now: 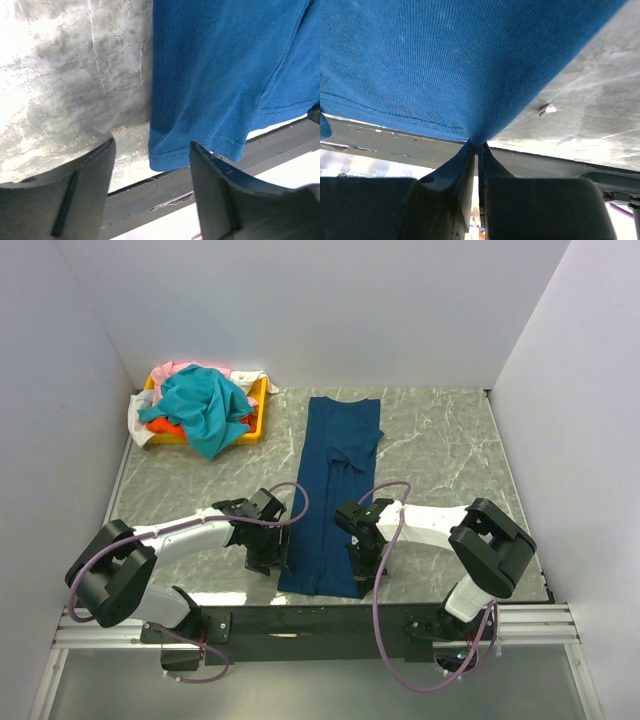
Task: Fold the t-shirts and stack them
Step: Fold the tshirt
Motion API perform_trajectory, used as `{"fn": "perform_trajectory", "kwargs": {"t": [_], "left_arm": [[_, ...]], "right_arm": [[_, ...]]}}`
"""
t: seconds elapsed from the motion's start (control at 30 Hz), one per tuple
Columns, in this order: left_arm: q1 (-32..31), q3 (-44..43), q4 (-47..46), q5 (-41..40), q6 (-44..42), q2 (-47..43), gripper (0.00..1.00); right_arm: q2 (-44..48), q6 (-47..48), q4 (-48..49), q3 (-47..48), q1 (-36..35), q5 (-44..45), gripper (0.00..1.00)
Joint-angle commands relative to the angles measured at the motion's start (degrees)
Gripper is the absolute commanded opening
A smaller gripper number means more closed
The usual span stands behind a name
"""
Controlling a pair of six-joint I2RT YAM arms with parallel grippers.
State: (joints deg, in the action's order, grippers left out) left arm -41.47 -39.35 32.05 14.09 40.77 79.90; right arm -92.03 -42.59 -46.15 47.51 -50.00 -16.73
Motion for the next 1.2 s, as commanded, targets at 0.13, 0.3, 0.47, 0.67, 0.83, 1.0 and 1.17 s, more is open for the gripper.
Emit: {"fn": "perform_trajectory", "kwargs": {"t": [0.13,0.3,0.47,0.67,0.83,1.0,1.17], "left_arm": [[-1.2,0.6,-0.3,-0.5,1.2,1.7,0.60],[-1.6,1.3,-1.5,1.6,1.2,2.8,0.52],[-2.5,2.4,-1.2,2.7,2.3,2.7,0.50],[-3.3,4.5,-0.1,1.1,5.5,0.6,0.48],[-3.5,4.9,-0.4,1.8,5.6,1.7,0.43],[-3.9,4.8,-1.6,3.0,5.2,2.7,0.35],[-4.1,4.3,-1.8,3.1,4.4,3.9,0.05]], "right_arm": [[2.2,-1.2,2.3,-3.1,-0.4,-1.0,0.08],[2.6,-1.5,3.3,-4.3,-0.4,-1.9,0.08],[3.3,-2.0,3.7,-5.1,-0.4,-2.1,0.08],[4.4,-2.6,4.1,-6.1,-0.4,-2.0,0.08],[4.4,-2.6,4.4,-6.2,-0.4,-1.9,0.08],[4.6,-2.6,4.4,-6.2,-0.4,-1.9,0.08],[4.8,-2.4,3.9,-5.6,-0.4,-1.2,0.03]]}}
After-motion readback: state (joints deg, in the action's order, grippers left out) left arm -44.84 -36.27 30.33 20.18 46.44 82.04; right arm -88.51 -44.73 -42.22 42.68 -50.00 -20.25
